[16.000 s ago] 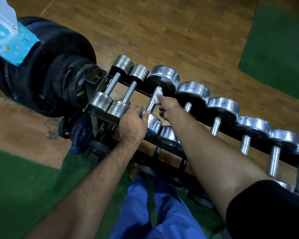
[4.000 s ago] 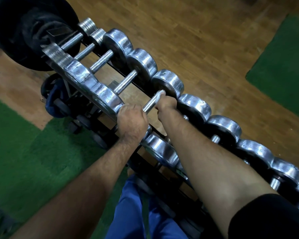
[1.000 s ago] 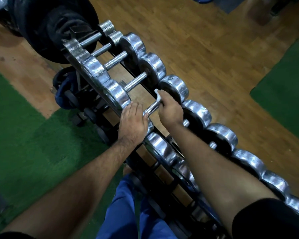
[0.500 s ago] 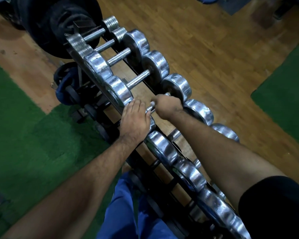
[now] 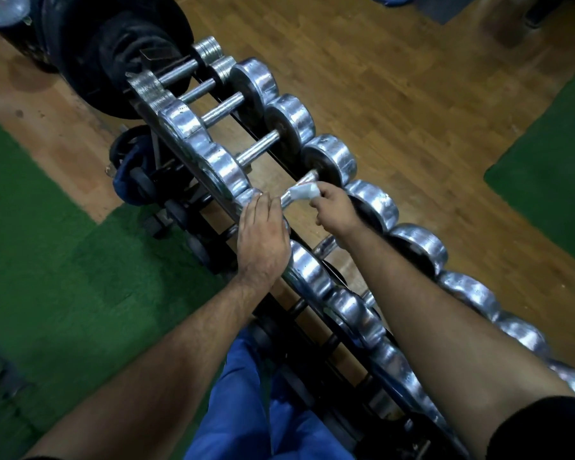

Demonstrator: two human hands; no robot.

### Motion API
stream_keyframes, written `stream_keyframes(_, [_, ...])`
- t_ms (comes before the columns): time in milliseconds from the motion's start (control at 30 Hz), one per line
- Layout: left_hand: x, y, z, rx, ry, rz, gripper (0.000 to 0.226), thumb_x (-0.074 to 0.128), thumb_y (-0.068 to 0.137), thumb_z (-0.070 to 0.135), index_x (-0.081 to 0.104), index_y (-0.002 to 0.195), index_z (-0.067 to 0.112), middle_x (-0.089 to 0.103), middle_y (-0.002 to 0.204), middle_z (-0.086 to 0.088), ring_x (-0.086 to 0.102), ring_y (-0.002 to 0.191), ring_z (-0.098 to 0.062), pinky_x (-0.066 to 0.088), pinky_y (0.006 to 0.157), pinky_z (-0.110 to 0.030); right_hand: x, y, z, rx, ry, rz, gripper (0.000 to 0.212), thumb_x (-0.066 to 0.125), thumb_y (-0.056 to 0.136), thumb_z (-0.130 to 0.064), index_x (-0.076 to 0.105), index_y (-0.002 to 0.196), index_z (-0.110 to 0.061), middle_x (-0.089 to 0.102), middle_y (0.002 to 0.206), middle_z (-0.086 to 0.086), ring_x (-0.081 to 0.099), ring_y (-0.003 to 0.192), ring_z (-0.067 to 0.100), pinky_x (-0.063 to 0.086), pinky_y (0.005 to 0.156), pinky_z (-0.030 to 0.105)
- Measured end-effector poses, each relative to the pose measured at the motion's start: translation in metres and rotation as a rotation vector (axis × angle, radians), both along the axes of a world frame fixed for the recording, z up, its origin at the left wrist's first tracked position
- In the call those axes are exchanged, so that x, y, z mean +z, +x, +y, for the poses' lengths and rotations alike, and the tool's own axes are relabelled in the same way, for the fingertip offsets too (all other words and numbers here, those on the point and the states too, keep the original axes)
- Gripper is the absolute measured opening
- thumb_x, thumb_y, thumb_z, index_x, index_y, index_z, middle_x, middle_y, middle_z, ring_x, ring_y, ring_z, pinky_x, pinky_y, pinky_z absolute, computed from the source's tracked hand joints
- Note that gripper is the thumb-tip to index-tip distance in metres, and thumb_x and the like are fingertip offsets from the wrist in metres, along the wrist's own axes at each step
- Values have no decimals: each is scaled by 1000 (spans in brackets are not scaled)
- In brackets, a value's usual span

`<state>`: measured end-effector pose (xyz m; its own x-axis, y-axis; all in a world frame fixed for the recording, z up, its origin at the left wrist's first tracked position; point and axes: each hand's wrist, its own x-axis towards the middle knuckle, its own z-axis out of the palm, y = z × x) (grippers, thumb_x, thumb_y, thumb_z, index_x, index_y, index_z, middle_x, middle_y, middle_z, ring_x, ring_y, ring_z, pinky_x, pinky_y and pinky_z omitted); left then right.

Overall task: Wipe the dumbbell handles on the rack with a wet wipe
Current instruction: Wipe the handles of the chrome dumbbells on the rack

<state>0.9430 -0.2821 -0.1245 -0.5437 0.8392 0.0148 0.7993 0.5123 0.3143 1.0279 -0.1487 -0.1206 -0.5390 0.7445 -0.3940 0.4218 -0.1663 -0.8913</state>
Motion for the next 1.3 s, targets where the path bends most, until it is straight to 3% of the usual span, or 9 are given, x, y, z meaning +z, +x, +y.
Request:
stream_keyframes(100, [5, 25, -10, -21, 34, -12, 45, 51, 91, 16, 51, 134, 5, 55, 134, -14, 46, 131, -30, 34, 114, -46, 2, 38, -5, -23, 95, -54, 27, 45, 99, -16, 71, 101, -23, 71, 84, -16, 63, 74, 0, 51, 67, 20])
stream_keyframes(167, [9, 41, -17, -27, 56, -51, 39, 55, 91, 16, 57, 129, 5, 59, 124, -12, 51, 121, -29, 41, 108, -44, 2, 60, -9, 171, 295, -236, 27, 47, 91, -28, 69, 107, -31, 71, 100, -12, 66, 95, 10, 53, 84, 32])
stream_keyframes(300, [7, 61, -24, -19, 46, -185, 32, 49, 93, 25, 63, 116, 7, 63, 111, -9, 58, 107, -28, 48, 95, -44, 1, 79, -22, 660, 642, -531, 37, 47, 89, -29, 59, 122, -39, 63, 122, -11, 64, 103, 21, 53, 80, 36])
stream_keyframes(500, [-8, 69, -29, -23, 89, -195, 43, 42, 99, 25, 60, 127, -1, 61, 129, -17, 54, 124, -32, 41, 111, -45, -8, 69, -24, 1038, 864, -625, 42, 45, 95, -24, 51, 134, -38, 56, 129, -15, 66, 102, 18, 47, 61, 31])
stream_keyframes(667, [-12, 71, -29, -18, 75, -174, 47, 34, 101, 29, 57, 130, 0, 59, 133, -16, 50, 129, -30, 36, 115, -43, -7, 66, 16, 875, 831, -833, 34, 39, 98, -32, 57, 127, -39, 57, 132, -12, 62, 113, 18, 50, 78, 34])
stream_keyframes(833, [-12, 71, -27, -4, 10, -160, 42, 41, 103, 26, 54, 135, 2, 56, 139, -15, 45, 136, -28, 27, 120, -43, -6, 62, -20, 1035, 789, -664, 39, 41, 96, -30, 53, 132, -38, 59, 128, -15, 62, 110, 14, 56, 76, 38])
stream_keyframes(1000, [-5, 78, -18, 45, -32, -110, 54, 30, 94, 28, 59, 131, 2, 58, 138, -15, 45, 137, -27, 19, 123, -43, -8, 46, 12, 910, 862, -1028, 31, 44, 98, -28, 55, 127, -27, 59, 125, 0, 61, 110, 25, 52, 80, 40])
stream_keyframes(1167, [-7, 85, -14, 101, -20, -123, 48, 35, 95, 25, 60, 129, 2, 57, 139, -16, 45, 135, -29, 21, 122, -44, -12, 66, -1, 1007, 755, -673, 37, 42, 98, -40, 53, 133, -34, 56, 132, -8, 59, 118, 19, 51, 84, 36])
stream_keyframes(1300, [-12, 86, -9, 124, -12, -101, 39, 44, 96, 21, 62, 126, 4, 60, 132, -12, 49, 130, -26, 19, 123, -42, -14, 76, 19, 831, 788, -752, 50, 26, 96, -52, 57, 128, -31, 55, 130, -4, 58, 117, 23, 50, 85, 39])
